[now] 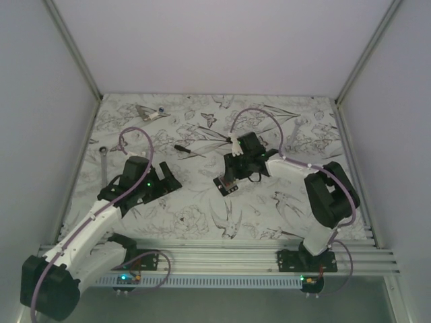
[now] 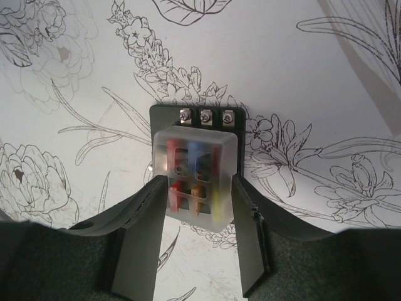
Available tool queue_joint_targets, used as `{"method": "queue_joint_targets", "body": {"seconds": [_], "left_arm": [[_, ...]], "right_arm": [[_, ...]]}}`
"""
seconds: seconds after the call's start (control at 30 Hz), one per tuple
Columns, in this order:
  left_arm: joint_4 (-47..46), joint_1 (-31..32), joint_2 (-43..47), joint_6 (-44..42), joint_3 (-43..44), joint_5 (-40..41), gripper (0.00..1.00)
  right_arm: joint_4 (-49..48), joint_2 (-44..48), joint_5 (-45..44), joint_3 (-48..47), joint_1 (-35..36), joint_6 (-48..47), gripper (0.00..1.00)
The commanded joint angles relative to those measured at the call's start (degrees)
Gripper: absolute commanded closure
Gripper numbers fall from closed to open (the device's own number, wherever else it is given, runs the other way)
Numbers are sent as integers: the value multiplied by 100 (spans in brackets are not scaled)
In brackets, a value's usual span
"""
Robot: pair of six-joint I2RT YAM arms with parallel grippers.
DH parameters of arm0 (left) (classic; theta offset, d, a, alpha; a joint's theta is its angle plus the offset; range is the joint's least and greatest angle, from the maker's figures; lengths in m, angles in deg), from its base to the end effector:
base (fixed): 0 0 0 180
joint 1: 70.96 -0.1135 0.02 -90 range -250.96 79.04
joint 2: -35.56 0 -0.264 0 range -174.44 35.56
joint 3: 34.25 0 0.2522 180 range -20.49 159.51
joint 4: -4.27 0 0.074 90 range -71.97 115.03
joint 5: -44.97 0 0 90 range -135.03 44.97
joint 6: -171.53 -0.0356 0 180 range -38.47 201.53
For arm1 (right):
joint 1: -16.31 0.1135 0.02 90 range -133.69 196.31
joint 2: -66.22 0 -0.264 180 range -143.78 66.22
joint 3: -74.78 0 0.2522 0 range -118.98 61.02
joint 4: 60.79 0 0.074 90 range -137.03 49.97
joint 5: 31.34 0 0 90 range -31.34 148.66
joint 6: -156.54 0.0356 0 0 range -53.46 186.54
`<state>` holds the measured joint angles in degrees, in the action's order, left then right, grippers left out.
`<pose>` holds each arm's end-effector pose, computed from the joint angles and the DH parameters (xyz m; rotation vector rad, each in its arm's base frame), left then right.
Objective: Snap on the fuse box
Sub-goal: Close the fuse box cover on the fuse box base.
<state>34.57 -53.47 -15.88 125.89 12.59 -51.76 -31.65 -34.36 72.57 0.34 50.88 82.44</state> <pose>0.1862 -0.0630 0.2371 -0.4600 2.2255 -0.7236 0.2889 0.2094 0.1727 -0.5240 2.5713 0.6388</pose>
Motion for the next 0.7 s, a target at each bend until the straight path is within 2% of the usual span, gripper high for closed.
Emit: {"method": "queue_joint_targets", "body": {"seconds": [0.0,0.13,0.3,0.47,0.67], "left_arm": [[-37,-37,-240,98,60,-350,0],[-366,73,-675,261,184,-661,3],[-611,543,-1323,372,592,-581,9],[-824,1053,-2341,423,1274,-533,15],[-906,1419,-3560,408,2094,-592,31]], "right_arm": [[74,162,313,490,-51,48,51],[-60,669,281,416,-59,185,47],[-235,1006,282,492,-249,290,45],[-541,1034,765,848,-600,381,48],[-882,951,1036,1119,-668,482,55]]}}
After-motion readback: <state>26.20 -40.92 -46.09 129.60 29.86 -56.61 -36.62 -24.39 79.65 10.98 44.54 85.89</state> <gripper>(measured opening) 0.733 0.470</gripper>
